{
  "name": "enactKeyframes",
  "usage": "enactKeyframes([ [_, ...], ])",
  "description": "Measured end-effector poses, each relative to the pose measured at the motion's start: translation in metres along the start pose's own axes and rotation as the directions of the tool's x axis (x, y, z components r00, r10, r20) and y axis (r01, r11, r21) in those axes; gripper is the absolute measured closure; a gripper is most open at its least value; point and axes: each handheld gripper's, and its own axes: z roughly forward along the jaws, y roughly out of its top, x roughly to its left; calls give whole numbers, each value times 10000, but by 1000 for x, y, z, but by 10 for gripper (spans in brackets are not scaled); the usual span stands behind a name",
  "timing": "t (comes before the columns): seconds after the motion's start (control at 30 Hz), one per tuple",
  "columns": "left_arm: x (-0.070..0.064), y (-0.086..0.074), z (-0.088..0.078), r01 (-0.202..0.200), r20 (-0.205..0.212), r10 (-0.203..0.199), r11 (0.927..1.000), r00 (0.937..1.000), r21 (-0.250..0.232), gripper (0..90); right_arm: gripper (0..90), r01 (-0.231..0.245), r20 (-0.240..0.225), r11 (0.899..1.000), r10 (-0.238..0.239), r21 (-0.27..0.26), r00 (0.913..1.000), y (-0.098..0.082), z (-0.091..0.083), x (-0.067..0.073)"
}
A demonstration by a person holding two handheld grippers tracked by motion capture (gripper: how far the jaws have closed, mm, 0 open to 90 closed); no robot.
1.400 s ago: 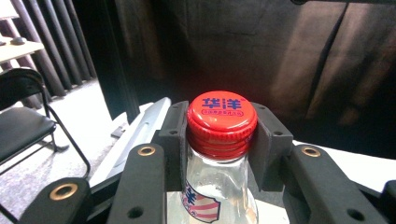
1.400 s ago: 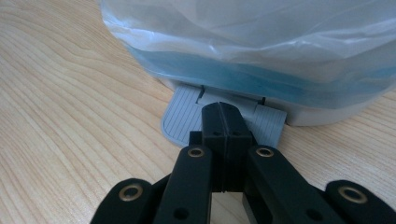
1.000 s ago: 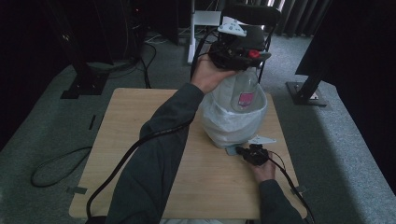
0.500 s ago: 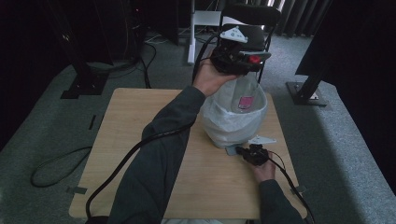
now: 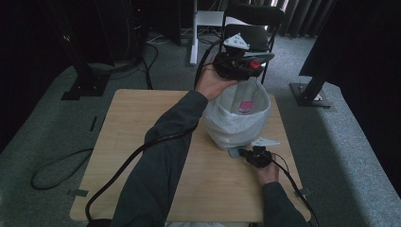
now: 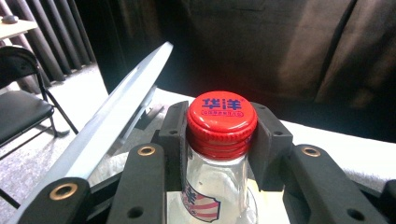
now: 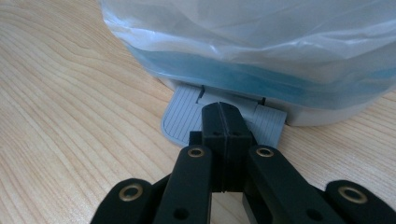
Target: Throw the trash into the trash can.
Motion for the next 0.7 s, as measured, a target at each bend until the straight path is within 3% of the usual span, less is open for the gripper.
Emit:
enactKeyframes([
  [0.2,3,-8,1,76,-142,-75,10000,9999,39,628,900,24,17,10000,-24,-1,10000,0,0,0],
  [0.57,10,-24,16,283,-273,-269,9982,9993,526,627,900,9,-4,10000,-9,-1,10000,0,0,0],
  [0.7,13,-26,18,431,-233,-421,9981,9988,445,623,900,9,-2,10000,-9,2,10000,0,0,0],
])
